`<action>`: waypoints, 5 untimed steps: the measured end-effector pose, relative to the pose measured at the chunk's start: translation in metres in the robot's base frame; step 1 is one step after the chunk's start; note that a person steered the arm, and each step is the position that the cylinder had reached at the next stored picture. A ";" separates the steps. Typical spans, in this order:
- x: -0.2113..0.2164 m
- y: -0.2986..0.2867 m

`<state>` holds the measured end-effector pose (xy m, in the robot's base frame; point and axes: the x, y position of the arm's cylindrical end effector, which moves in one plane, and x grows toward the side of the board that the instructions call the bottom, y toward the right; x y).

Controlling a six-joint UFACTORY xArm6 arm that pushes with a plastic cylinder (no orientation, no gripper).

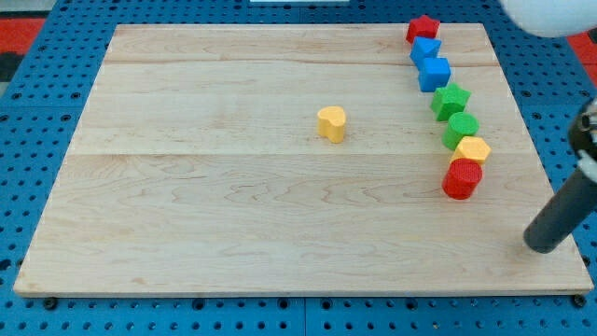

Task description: Push the red circle towards the yellow heart

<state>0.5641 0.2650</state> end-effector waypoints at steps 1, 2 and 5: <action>-0.024 0.003; -0.042 -0.003; -0.094 -0.156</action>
